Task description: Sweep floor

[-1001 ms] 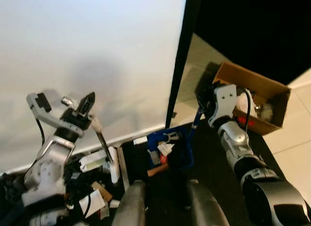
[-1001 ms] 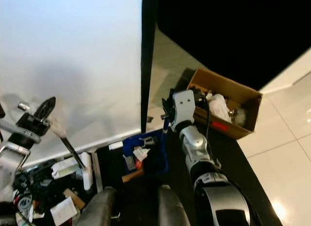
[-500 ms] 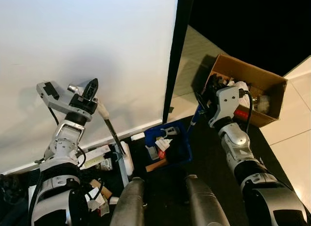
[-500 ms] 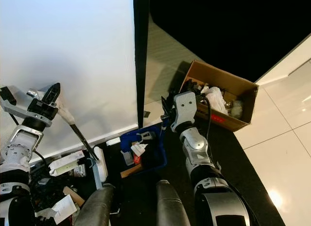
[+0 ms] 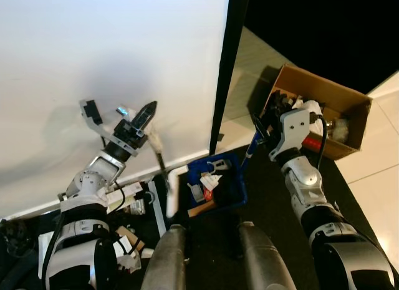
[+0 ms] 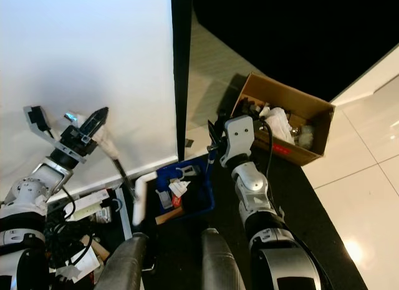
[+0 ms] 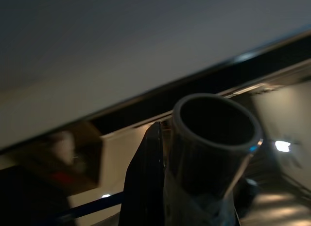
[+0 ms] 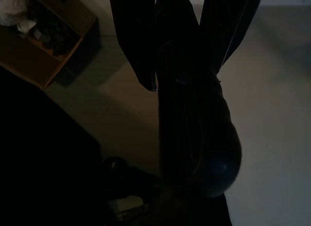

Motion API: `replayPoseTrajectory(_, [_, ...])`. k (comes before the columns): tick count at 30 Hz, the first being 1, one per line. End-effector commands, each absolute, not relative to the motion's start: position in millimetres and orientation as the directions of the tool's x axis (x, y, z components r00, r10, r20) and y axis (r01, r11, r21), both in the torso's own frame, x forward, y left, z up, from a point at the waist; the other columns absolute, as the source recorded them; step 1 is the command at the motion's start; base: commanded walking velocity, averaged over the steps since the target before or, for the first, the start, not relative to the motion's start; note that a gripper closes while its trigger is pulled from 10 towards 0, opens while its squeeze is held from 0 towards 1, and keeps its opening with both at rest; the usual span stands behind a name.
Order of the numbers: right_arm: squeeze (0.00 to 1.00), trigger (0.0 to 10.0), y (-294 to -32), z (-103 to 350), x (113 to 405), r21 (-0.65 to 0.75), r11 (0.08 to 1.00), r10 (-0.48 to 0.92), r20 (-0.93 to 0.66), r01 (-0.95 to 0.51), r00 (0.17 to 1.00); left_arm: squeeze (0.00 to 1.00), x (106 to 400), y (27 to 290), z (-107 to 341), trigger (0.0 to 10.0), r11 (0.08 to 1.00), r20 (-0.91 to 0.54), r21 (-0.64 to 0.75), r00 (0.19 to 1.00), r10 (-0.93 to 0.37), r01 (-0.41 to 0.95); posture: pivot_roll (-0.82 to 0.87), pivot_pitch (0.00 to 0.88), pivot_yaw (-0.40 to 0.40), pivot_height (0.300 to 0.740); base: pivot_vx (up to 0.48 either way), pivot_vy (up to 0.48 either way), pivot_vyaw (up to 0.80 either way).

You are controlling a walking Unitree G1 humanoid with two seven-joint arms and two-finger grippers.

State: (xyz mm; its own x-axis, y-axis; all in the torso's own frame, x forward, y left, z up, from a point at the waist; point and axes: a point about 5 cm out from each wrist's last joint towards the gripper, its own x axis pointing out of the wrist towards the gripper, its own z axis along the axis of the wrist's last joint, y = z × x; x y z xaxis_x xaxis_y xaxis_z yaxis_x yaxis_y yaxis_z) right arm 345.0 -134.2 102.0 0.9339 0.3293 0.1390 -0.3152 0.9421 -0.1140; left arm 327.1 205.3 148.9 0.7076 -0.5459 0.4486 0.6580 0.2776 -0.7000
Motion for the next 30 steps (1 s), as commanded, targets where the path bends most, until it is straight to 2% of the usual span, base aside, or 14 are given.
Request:
replayPoseTrajectory(1, [0.00,10.0,-136,46,322,-0.030,0.947,0.312,-0.136,-0.319,0.940,0.00,318,198,154,10.0,0.170,0.520,-0.688,0.643,-0.562,0.706,-0.05,0.358,0.033,0.740,0.000,0.000,0.00])
replayPoseTrajectory(9, [0.00,10.0,-133,48,326,-0.024,0.949,0.309,-0.152,-0.316,0.939,0.00,294,197,172,10.0,0.088,0.563,-0.656,0.562,-0.606,0.750,-0.01,0.303,0.042,0.740,0.000,0.000,0.00])
replayPoseTrajectory(16, [0.00,10.0,-131,48,328,-0.020,0.950,0.304,-0.170,-0.311,0.938,0.00,269,212,202,10.0,0.131,0.599,-0.597,0.549,-0.583,0.791,0.04,0.253,0.051,0.740,0.000,0.000,0.00])
replayPoseTrajectory(19, [0.00,10.0,-131,48,329,-0.019,0.951,0.302,-0.175,-0.310,0.937,0.00,258,220,213,10.0,0.200,0.575,-0.567,0.558,-0.598,0.799,0.06,0.233,0.058,0.740,0.000,0.000,0.00])
replayPoseTrajectory(23, [0.00,10.0,-130,49,330,-0.017,0.952,0.298,-0.180,-0.306,0.937,0.00,245,233,222,10.0,0.346,0.481,-0.510,0.595,-0.644,0.787,0.08,0.213,0.065,0.740,0.000,0.000,0.00])
replayPoseTrajectory(25, [0.00,10.0,-130,49,330,-0.017,0.952,0.297,-0.182,-0.305,0.937,0.00,242,236,224,10.0,0.375,0.465,-0.503,0.609,-0.642,0.779,0.08,0.209,0.066,0.740,0.000,0.000,0.00])
replayPoseTrajectory(26, [0.00,10.0,-130,49,331,-0.016,0.953,0.294,-0.188,-0.303,0.937,0.00,238,243,232,10.0,0.432,0.451,-0.474,0.633,-0.629,0.767,0.10,0.196,0.067,0.740,0.000,0.000,0.00])
replayPoseTrajectory(27, [0.00,10.0,-130,49,331,-0.016,0.953,0.294,-0.188,-0.303,0.937,0.00,238,243,232,10.0,0.432,0.451,-0.474,0.633,-0.629,0.767,0.10,0.196,0.067,0.740,0.000,0.000,0.00])
replayPoseTrajectory(30, [0.00,10.0,-131,49,331,-0.012,0.953,0.296,-0.192,-0.304,0.936,0.00,233,248,238,10.0,0.518,0.408,-0.442,0.678,-0.612,0.733,0.11,0.189,0.069,0.740,0.000,0.000,0.00])
